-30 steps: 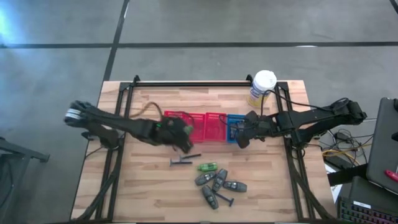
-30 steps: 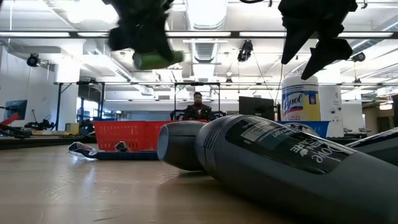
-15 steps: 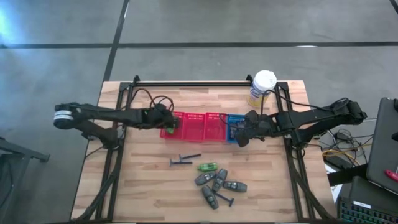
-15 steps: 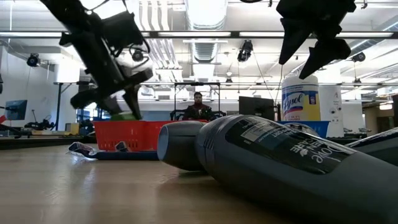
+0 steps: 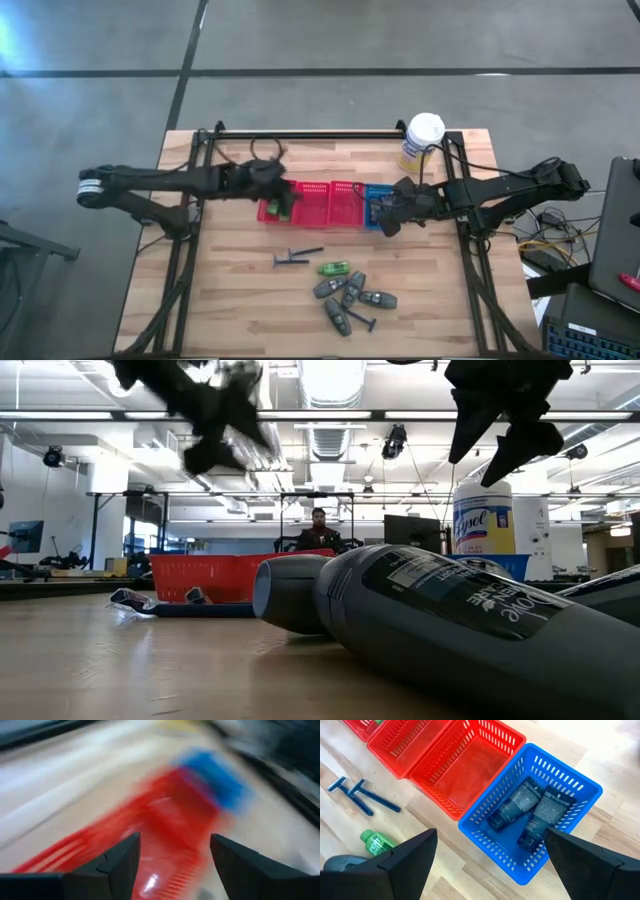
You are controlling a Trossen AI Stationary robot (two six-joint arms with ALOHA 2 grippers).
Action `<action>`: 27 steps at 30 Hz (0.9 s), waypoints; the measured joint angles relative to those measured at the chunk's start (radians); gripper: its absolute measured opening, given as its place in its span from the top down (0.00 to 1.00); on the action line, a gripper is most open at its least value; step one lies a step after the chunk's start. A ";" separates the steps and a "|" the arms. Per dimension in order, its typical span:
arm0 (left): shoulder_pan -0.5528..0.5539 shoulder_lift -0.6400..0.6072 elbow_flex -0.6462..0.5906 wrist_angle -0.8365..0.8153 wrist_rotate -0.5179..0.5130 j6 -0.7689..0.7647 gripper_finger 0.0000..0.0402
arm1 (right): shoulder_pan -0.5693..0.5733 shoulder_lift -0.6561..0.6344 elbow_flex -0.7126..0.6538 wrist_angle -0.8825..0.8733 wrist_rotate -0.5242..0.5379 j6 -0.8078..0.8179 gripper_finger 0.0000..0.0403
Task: Pick & Place Travel size toiletries
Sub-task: Put the blue razor into the middle red bin
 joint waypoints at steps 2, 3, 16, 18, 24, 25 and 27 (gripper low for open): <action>-0.065 0.011 0.028 -0.004 0.110 0.193 0.40 | 0.000 0.000 0.000 0.000 0.000 -0.015 0.10; -0.101 0.025 0.037 -0.012 0.119 0.271 0.41 | 0.000 0.000 0.000 0.000 -0.001 -0.020 0.10; -0.413 0.313 0.037 -0.182 0.086 0.467 0.41 | 0.000 0.000 0.000 0.000 -0.027 -0.017 0.10; -0.424 0.351 0.037 -0.190 0.075 0.460 0.41 | 0.000 0.000 0.000 0.000 -0.030 -0.010 0.10; -0.414 0.416 0.036 -0.192 0.060 0.365 0.41 | 0.000 0.000 0.000 0.001 -0.033 0.005 0.10; -0.414 0.425 0.036 -0.190 0.060 0.361 0.41 | 0.000 0.000 0.000 0.000 -0.035 0.006 0.10; -0.414 0.444 0.036 -0.188 0.079 0.355 0.41 | 0.000 0.000 0.000 0.001 -0.035 0.008 0.10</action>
